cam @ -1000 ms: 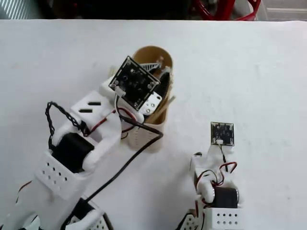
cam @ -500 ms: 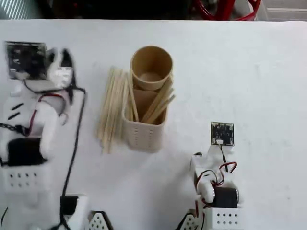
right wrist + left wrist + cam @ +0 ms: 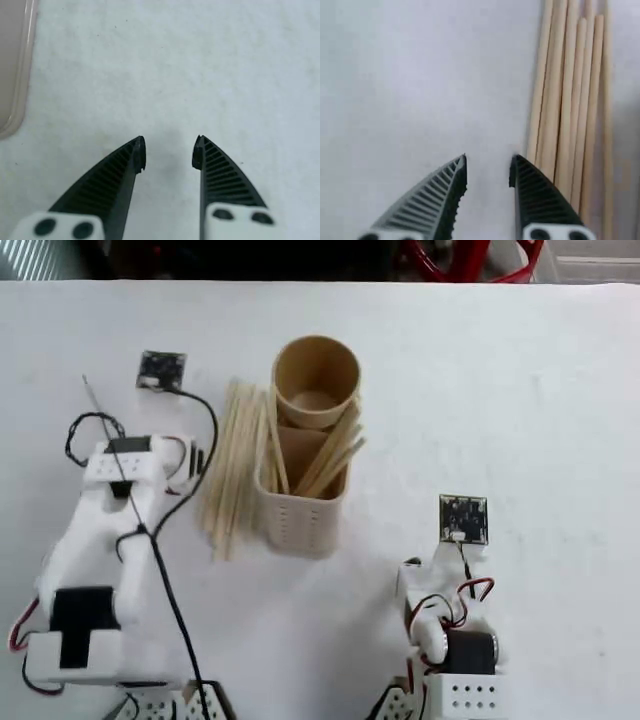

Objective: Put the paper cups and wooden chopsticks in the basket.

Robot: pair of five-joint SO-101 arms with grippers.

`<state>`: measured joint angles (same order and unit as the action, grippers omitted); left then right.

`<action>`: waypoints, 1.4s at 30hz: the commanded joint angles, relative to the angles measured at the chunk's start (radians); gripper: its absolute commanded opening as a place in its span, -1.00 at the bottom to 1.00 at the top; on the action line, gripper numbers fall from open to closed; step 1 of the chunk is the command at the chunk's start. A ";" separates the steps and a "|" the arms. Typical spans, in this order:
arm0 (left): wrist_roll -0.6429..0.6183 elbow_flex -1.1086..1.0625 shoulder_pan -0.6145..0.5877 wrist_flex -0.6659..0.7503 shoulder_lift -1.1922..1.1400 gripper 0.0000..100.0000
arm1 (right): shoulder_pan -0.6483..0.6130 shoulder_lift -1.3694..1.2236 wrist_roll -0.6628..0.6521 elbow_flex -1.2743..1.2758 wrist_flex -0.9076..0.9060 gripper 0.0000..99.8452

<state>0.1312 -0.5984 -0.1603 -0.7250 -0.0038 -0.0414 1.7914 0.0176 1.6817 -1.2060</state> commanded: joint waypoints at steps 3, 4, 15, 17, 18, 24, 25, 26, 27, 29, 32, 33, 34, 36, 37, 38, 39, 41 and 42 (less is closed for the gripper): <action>0.026 0.048 0.059 0.008 -0.007 -0.70 | -0.002 0.008 -0.008 0.009 -0.007 -0.68; 0.026 0.048 0.064 0.008 -0.010 -0.70 | -0.002 0.008 -0.008 0.009 -0.007 -0.68; 0.028 0.054 0.070 0.058 -0.087 -0.70 | -0.002 0.008 -0.008 0.009 -0.007 -0.68; 0.028 0.058 0.071 0.071 -0.099 -0.70 | -0.002 0.008 -0.008 0.009 -0.007 -0.68; 0.028 0.058 0.071 0.077 -0.099 -0.70 | -0.002 0.008 -0.008 0.009 -0.007 -0.68; 0.028 0.060 0.071 0.081 -0.107 -0.70 | -0.002 0.008 -0.008 0.009 -0.007 -0.68; 0.028 0.060 0.071 0.081 -0.107 -0.70 | -0.002 0.008 -0.008 0.009 -0.007 -0.68; 0.028 0.060 0.071 0.077 -0.107 -0.70 | -0.002 0.008 -0.008 0.009 -0.007 -0.68; 0.029 0.058 0.074 0.074 -0.108 -0.70 | -0.002 0.008 -0.008 0.009 -0.007 -0.68; 0.052 0.058 0.090 0.055 -0.108 -0.70 | -0.002 0.008 -0.008 0.009 -0.007 -0.68; 0.074 0.077 0.104 -0.008 -0.110 -0.73 | -0.002 0.008 -0.008 0.009 -0.007 -0.68; 0.069 0.081 0.104 -0.021 -0.110 -0.76 | -0.002 0.008 -0.008 0.009 -0.007 -0.68; 0.071 0.083 0.104 -0.026 -0.111 -0.79 | -0.002 0.008 -0.008 0.009 -0.007 -0.68; 0.075 0.106 0.104 -0.041 -0.136 -0.81 | -0.002 0.008 -0.008 0.009 -0.007 -0.68; 0.071 0.129 0.104 -0.061 -0.153 -0.80 | -0.002 0.008 -0.008 0.009 -0.007 -0.68; 0.069 0.158 0.102 -0.087 -0.174 -0.80 | -0.002 0.008 -0.008 0.009 -0.007 -0.68; 0.069 0.189 0.101 -0.112 -0.197 -0.80 | -0.002 0.008 -0.008 0.009 -0.007 -0.68; 0.068 0.249 0.096 -0.161 -0.246 -0.81 | -0.002 0.008 -0.008 0.009 -0.007 -0.68; 0.068 0.276 0.096 -0.184 -0.266 -0.81 | -0.002 0.008 -0.008 0.009 -0.007 -0.68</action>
<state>0.2002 -0.4204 -0.0683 -0.8569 -0.2371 -0.0414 1.7914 0.0176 1.6817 -1.2060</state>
